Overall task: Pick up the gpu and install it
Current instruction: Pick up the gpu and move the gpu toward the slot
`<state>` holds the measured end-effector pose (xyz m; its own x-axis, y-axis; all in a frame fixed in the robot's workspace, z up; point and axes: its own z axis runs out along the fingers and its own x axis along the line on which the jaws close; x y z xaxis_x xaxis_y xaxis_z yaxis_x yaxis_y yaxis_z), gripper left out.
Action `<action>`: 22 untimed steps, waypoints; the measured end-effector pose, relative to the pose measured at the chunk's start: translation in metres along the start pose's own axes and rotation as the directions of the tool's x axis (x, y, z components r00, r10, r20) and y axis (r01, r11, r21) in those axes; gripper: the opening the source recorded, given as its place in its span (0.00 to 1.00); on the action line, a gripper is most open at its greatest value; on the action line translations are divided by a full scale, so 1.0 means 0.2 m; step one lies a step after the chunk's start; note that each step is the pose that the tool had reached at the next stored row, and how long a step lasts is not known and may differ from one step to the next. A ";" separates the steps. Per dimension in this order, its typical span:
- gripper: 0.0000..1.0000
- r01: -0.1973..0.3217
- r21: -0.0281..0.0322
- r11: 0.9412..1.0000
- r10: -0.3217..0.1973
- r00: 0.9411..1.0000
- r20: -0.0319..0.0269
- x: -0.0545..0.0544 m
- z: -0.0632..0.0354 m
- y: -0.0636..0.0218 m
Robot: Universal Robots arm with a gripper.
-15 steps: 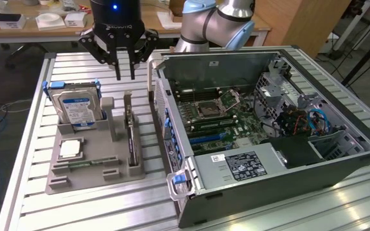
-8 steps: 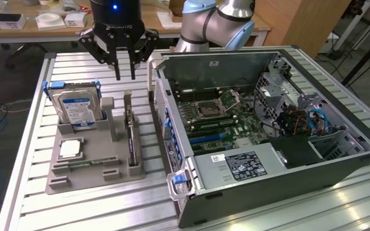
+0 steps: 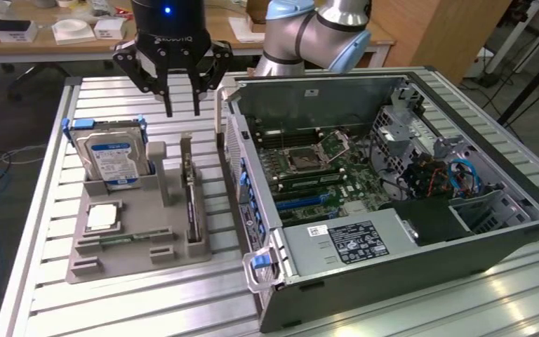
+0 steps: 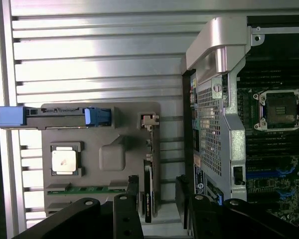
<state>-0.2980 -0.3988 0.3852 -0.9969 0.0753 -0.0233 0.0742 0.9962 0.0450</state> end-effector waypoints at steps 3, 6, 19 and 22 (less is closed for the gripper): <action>0.43 0.000 0.000 1.000 0.000 1.000 0.000 0.00 0.000 0.000; 0.43 0.000 0.000 1.000 0.000 1.000 0.000 0.00 0.002 0.000; 0.43 0.000 0.000 1.000 0.000 1.000 0.000 0.00 0.079 -0.004; 0.43 0.000 0.000 1.000 0.000 1.000 0.000 0.00 0.095 -0.009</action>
<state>-0.2980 -0.3998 0.3662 -0.9969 0.0753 -0.0233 0.0742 0.9962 0.0451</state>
